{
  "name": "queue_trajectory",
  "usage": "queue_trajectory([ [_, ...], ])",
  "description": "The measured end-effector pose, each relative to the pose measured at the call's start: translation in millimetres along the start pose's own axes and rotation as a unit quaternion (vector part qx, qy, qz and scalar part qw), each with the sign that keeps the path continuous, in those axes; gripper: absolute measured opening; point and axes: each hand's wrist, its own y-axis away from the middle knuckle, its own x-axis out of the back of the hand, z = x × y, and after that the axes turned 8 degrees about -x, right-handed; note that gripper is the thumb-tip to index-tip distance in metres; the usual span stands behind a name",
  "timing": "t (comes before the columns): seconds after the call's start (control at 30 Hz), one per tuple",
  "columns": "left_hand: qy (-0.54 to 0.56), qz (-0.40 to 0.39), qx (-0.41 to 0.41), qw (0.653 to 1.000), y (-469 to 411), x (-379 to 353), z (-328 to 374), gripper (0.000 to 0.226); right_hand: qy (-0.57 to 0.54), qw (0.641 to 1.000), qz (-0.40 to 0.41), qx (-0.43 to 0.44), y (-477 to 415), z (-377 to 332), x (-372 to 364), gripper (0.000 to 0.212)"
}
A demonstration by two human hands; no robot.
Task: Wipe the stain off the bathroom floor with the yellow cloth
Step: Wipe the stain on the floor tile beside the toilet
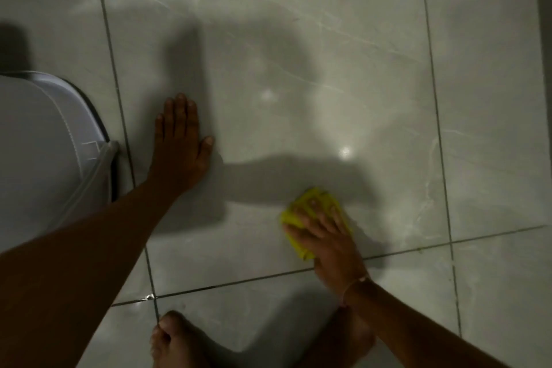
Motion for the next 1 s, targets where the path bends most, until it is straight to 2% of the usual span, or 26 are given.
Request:
queue_trajectory([
  [0.03,-0.002,0.008,-0.002,1.000,0,-2,0,0.072,0.005,0.996,0.018,-0.087,-10,11,7,0.085],
  [0.1,-0.008,0.015,-0.008,1.000,1,-7,-2,0.072,-0.018,0.969,0.053,-0.241,-45,11,17,0.086],
  [0.13,-0.010,0.018,-0.013,1.000,1,-10,-4,0.072,-0.034,0.962,0.061,-0.266,-60,3,20,0.083],
  [0.17,-0.011,0.021,-0.017,1.000,1,-11,-6,0.072,-0.031,0.970,0.062,-0.235,-71,-4,19,0.080],
  [0.23,-0.003,0.023,-0.024,0.999,1,-11,-7,0.072,0.015,0.999,0.017,-0.047,-63,-5,11,0.074],
  [0.3,0.005,0.023,-0.022,0.999,1,-7,-5,0.072,0.045,0.991,-0.023,0.120,-37,27,13,0.066],
  [0.33,0.005,0.024,-0.021,0.999,2,-6,-3,0.072,0.064,0.987,-0.031,0.147,-30,50,20,0.064],
  [0.37,0.004,0.027,-0.018,0.999,2,-5,-2,0.072,0.080,0.990,-0.014,0.119,-30,69,27,0.064],
  [0.4,0.002,0.029,-0.017,0.999,2,-4,-2,0.071,0.064,0.998,0.013,0.027,-37,83,34,0.065],
  [0.43,0.001,0.027,-0.017,0.999,1,-4,-1,0.071,0.018,0.993,0.049,-0.109,-49,91,41,0.066],
  [0.47,-0.001,0.025,-0.017,1.000,1,-4,0,0.071,-0.042,0.964,0.079,-0.252,-67,88,46,0.067],
  [0.5,-0.003,0.024,-0.015,1.000,1,-4,0,0.071,-0.087,0.927,0.087,-0.353,-86,73,48,0.067],
  [0.53,-0.004,0.023,-0.012,1.000,1,-4,-2,0.071,-0.098,0.919,0.081,-0.374,-100,51,48,0.065],
  [0.57,-0.003,0.019,-0.011,1.000,2,-5,-2,0.071,-0.078,0.943,0.070,-0.316,-103,31,41,0.063],
  [0.6,-0.003,0.014,-0.011,1.000,1,-4,-3,0.071,-0.065,0.975,0.042,-0.207,-96,16,31,0.063],
  [0.63,-0.002,0.006,-0.010,1.000,1,-3,-2,0.072,-0.043,0.994,0.006,-0.096,-80,7,24,0.067],
  [0.67,-0.001,-0.004,-0.007,1.000,-1,0,-1,0.073,-0.027,0.999,-0.020,-0.032,-61,10,22,0.071],
  [0.7,0.000,-0.014,-0.002,1.000,-1,3,-1,0.074,-0.028,0.999,-0.027,-0.021,-45,23,27,0.075],
  [0.73,0.002,-0.022,0.004,1.000,-1,6,0,0.075,-0.035,0.997,-0.006,-0.066,-37,43,31,0.076],
  [0.77,0.003,-0.025,0.007,1.000,-2,7,1,0.076,-0.053,0.987,0.023,-0.151,-38,60,36,0.077],
  [0.83,0.010,-0.027,0.008,1.000,-2,7,3,0.076,-0.098,0.940,0.064,-0.321,-64,78,52,0.076],
  [0.9,0.012,-0.031,0.007,0.999,-2,6,1,0.076,-0.095,0.911,0.088,-0.392,-105,69,58,0.079],
  [0.93,0.010,-0.032,0.005,0.999,-2,4,0,0.076,-0.068,0.921,0.080,-0.376,-119,58,59,0.078],
  [0.97,0.008,-0.031,0.003,0.999,0,3,-1,0.075,-0.043,0.949,0.060,-0.305,-125,49,56,0.074],
  [1.0,0.005,-0.030,0.001,1.000,0,3,-2,0.075,-0.020,0.979,0.031,-0.199,-124,47,53,0.070],
])
